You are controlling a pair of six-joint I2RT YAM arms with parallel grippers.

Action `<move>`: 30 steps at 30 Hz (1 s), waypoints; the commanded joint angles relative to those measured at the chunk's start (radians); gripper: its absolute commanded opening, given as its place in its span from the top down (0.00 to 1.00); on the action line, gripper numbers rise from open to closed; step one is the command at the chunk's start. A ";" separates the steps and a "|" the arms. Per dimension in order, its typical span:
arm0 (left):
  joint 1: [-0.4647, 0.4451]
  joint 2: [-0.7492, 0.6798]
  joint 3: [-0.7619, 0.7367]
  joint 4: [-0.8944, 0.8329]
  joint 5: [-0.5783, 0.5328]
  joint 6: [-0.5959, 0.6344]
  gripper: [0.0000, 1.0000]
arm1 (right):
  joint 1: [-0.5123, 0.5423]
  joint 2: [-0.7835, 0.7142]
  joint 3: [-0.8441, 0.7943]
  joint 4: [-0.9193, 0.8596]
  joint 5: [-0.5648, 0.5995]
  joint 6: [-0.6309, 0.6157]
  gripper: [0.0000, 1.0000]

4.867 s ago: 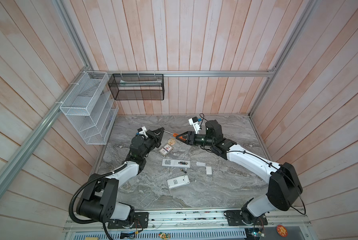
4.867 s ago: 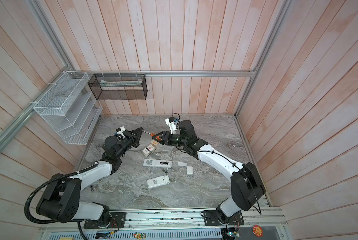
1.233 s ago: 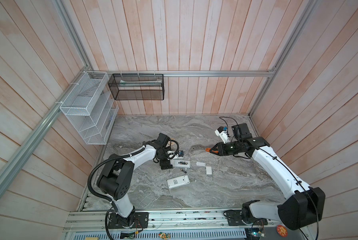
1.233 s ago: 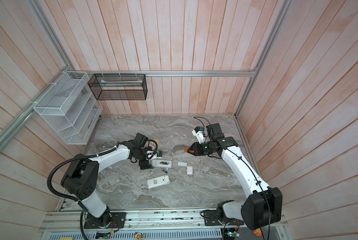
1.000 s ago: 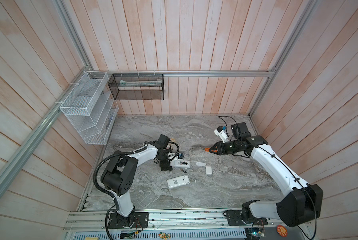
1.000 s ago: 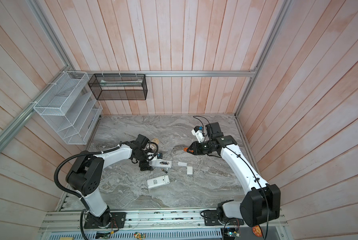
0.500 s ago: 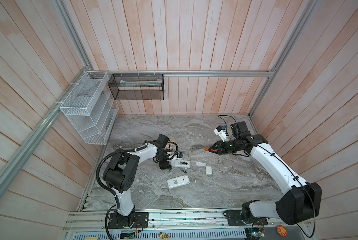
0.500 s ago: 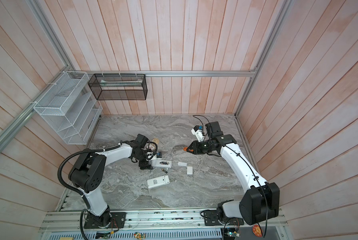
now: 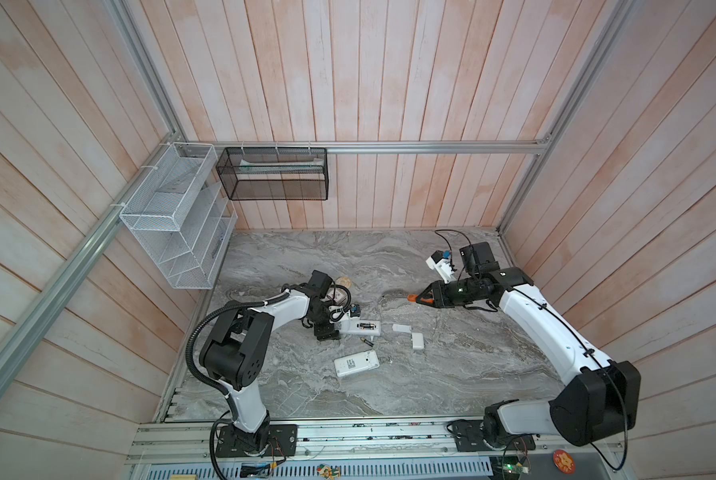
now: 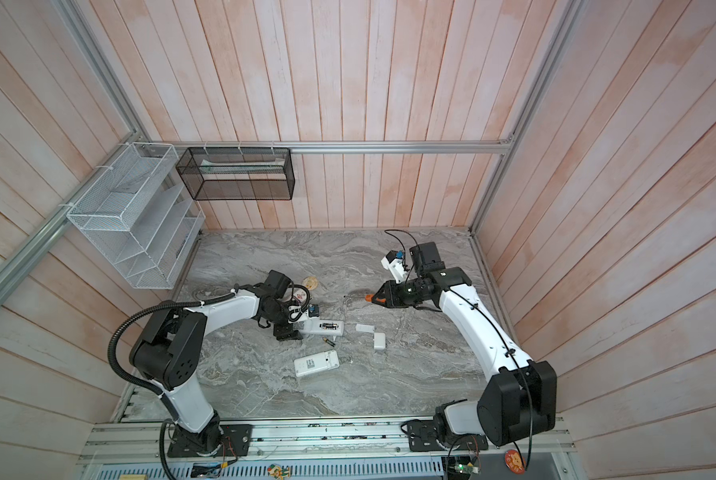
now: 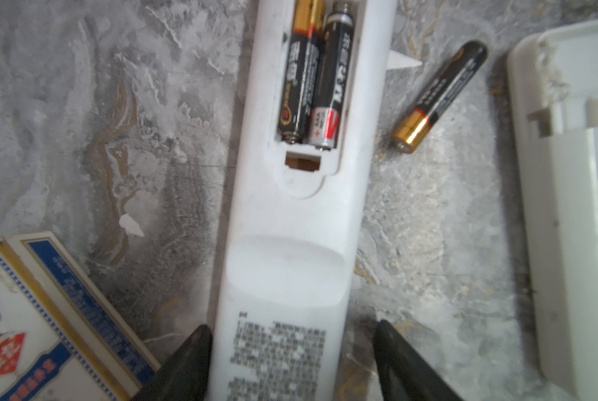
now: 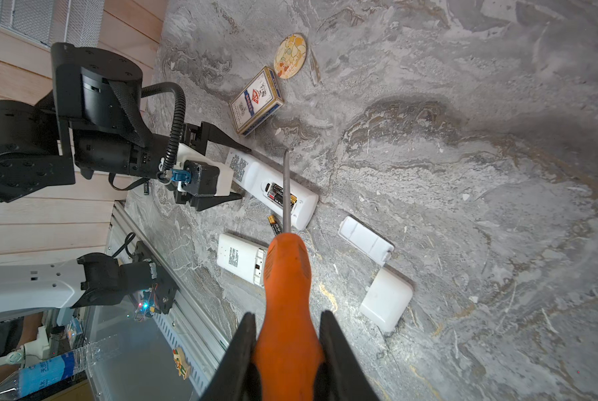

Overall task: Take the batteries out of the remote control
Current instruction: 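Lower the left gripper onto the remote and grip its lower end, then bring the screwdriver tip to the battery compartment with the right gripper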

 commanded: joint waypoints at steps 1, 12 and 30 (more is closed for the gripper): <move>0.012 0.016 -0.057 0.002 -0.079 0.017 0.35 | -0.004 -0.002 0.040 -0.017 -0.016 0.001 0.92; 0.004 -0.067 -0.111 0.038 -0.080 0.008 0.54 | -0.002 -0.005 0.084 -0.060 -0.007 0.014 0.92; -0.038 -0.263 -0.166 0.063 -0.062 -0.049 0.70 | 0.145 0.118 0.254 -0.199 0.077 -0.050 0.91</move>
